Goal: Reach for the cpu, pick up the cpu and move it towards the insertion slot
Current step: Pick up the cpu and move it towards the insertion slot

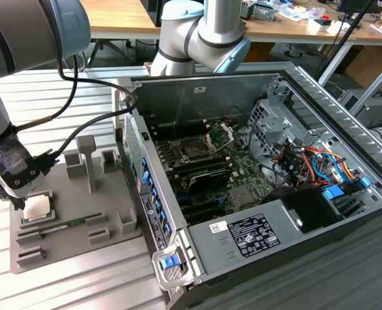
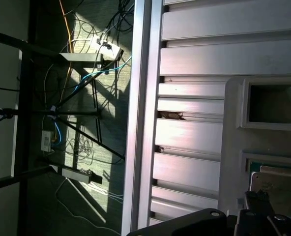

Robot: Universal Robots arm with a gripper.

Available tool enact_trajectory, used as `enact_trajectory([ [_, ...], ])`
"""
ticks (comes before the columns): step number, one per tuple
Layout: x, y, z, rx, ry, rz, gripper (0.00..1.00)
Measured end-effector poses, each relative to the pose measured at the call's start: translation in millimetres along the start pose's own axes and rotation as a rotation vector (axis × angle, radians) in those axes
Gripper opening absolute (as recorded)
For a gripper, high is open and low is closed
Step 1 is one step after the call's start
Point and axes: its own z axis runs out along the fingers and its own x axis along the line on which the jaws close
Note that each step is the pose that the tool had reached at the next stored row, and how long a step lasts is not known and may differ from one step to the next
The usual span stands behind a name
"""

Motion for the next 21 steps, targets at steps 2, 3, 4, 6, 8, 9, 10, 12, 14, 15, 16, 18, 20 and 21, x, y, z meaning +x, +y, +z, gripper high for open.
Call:
enact_trajectory([
  [2,-0.1,0.0,1.3,0.0001,0.0,0.0,0.11],
  [3,-0.3,0.1,1.9,0.0002,0.0,0.0,0.11],
  [4,-0.5,0.0,2.2,0.0003,0.0001,0.0,0.11],
  [6,-1.1,0.0,3.0,0.0004,0.0,0.0,0.11],
  [8,-1.6,-0.1,3.6,0.0004,0.0,0.0,0.11],
  [9,-2.1,-0.1,4.1,0.0004,0.0001,0.0,0.11],
  [10,-2.4,-0.2,4.4,0.0004,0.0,0.0,0.11],
  [12,-3.0,-0.2,5.0,0.0004,0.0,0.0,0.11],
  [14,-3.4,-0.3,5.5,0.0005,0.0001,0.0,0.11],
  [15,-3.6,-0.3,5.8,0.0004,0.0001,0.0,0.11],
  [16,-3.9,-0.3,6.3,0.0004,0.0,0.0,0.11],
  [18,-4.1,-0.3,6.9,0.0005,0.0001,0.0,0.11],
  [20,-4.3,-0.3,7.8,0.0005,0.0001,0.0,0.11],
  [21,-4.3,-0.3,7.8,0.0005,0.0002,0.0,0.11],
])
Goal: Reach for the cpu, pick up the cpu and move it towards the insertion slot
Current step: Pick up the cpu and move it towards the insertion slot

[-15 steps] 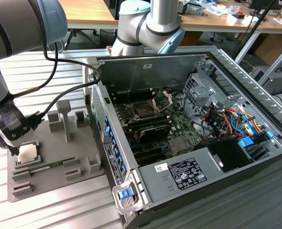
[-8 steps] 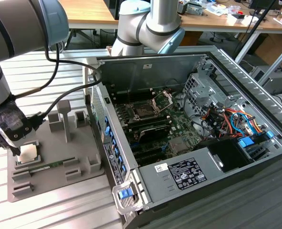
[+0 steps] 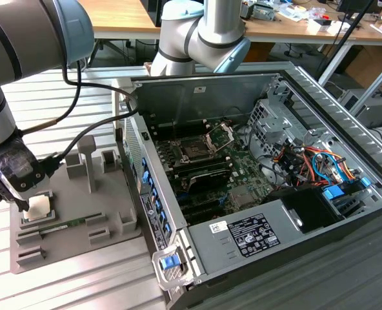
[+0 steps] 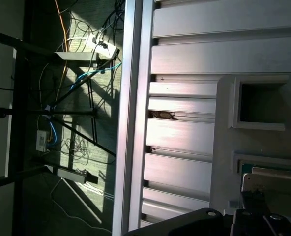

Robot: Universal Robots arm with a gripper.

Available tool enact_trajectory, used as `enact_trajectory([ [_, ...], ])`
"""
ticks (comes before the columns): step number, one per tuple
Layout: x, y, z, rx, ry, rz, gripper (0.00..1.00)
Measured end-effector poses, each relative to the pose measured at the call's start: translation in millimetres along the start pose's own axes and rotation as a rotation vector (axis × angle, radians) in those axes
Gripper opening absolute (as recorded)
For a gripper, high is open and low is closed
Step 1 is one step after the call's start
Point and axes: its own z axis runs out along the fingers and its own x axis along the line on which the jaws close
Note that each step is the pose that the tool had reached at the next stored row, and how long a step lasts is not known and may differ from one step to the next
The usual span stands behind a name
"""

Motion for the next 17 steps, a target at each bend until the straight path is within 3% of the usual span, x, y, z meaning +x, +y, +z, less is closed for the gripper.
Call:
enact_trajectory([
  [13,-0.2,0.0,0.3,0.0,-0.0001,0.0,0.11],
  [16,-0.2,0.0,0.4,0.0,-0.0001,0.0,0.3],
  [17,-0.2,0.0,0.4,-0.0001,-0.0002,0.0,0.3],
])
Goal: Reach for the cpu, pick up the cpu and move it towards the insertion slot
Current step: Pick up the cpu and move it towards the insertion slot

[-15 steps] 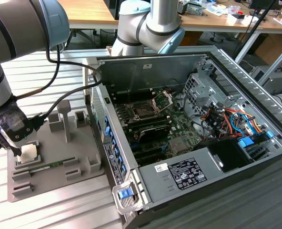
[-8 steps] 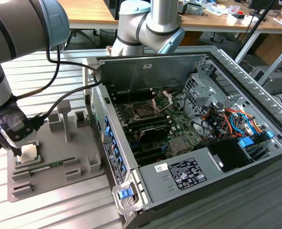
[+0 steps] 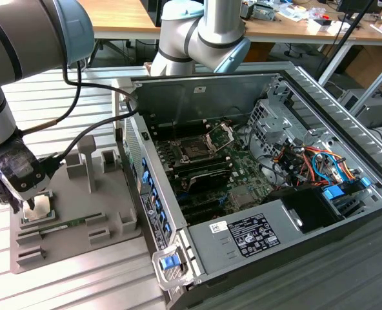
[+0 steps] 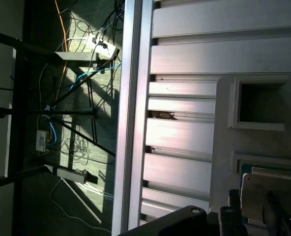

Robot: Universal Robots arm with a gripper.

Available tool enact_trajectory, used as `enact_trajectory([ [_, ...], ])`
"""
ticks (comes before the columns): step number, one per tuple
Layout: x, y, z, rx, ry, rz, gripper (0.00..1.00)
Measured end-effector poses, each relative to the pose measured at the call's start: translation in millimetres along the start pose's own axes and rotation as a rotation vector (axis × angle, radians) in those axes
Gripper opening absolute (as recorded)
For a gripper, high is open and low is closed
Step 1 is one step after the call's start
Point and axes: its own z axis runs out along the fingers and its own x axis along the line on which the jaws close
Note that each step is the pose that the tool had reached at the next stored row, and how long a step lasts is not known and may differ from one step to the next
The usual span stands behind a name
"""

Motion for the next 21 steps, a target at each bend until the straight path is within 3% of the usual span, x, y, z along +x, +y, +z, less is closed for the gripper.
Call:
enact_trajectory([
  [3,0.0,0.0,0.1,0.0,0.0,0.0,0.36],
  [4,0.0,0.0,0.0,0.0,0.0001,0.0,0.42],
  [6,-0.1,0.0,0.1,0.0,0.0,0.0,0.44],
  [7,-0.1,0.0,0.1,0.0,0.0,0.0,0.5],
  [21,-0.5,0.0,0.7,-0.0001,-0.0004,0.0,0.5],
])
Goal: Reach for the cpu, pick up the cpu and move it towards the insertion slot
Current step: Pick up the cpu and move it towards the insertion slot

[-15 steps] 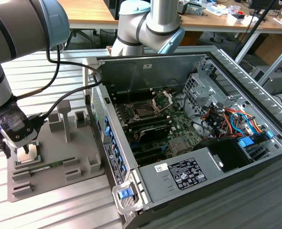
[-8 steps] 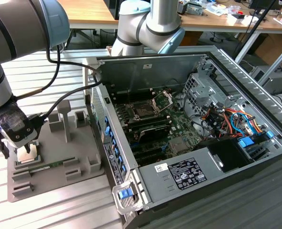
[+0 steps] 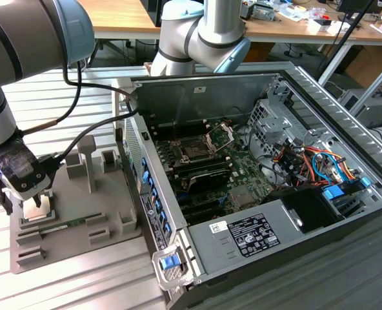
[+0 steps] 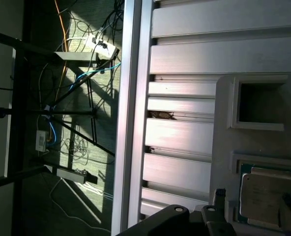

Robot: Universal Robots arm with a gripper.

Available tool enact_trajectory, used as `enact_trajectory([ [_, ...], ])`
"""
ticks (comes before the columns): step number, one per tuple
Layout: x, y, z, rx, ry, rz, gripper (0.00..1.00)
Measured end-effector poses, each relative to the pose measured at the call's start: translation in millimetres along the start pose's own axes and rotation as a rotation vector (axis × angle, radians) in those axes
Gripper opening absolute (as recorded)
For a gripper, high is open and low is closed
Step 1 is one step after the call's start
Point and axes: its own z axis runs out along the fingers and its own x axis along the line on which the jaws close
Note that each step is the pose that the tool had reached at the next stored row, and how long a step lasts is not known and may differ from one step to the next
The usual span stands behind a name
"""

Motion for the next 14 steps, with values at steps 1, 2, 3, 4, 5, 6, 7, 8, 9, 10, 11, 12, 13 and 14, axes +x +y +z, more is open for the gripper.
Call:
enact_trajectory([
  [1,-0.4,-0.1,0.2,-0.0001,-0.0001,0.0,0.5],
  [2,-1.2,-0.2,0.3,0.0001,0.0003,0.0,0.5],
  [3,-2.3,-0.3,0.7,0.0001,0.0003,0.0,0.5],
  [4,-3.1,-0.5,1.0,0.0001,0.0004,0.0,0.5],
  [5,-3.8,-0.7,1.2,0.0001,0.0004,0.0,0.5],
  [6,-5.4,-1.2,1.8,0.0001,0.0004,0.0,0.5],
  [7,-7.0,-2.0,2.2,-0.0013,0.0003,0.0,0.5],
  [8,-8.1,-2.6,2.5,-0.0031,0.0001,0.0,0.5],
  [9,-9.0,-3.2,2.8,-0.0065,-0.0002,0.0,0.5],
  [10,-9.7,-3.9,3.0,-0.0109,-0.0006,0.0,0.5],
  [11,-10.4,-4.5,3.2,-0.0144,-0.001,0.0,0.5],
  [12,-11.0,-5.5,3.4,-0.019,-0.0015,0.0,0.5],
  [13,-11.1,-6.1,3.6,-0.0205,-0.0017,0.0,0.5],
  [14,-11.0,-7.3,3.9,-0.0207,-0.0018,0.0,0.5],
])
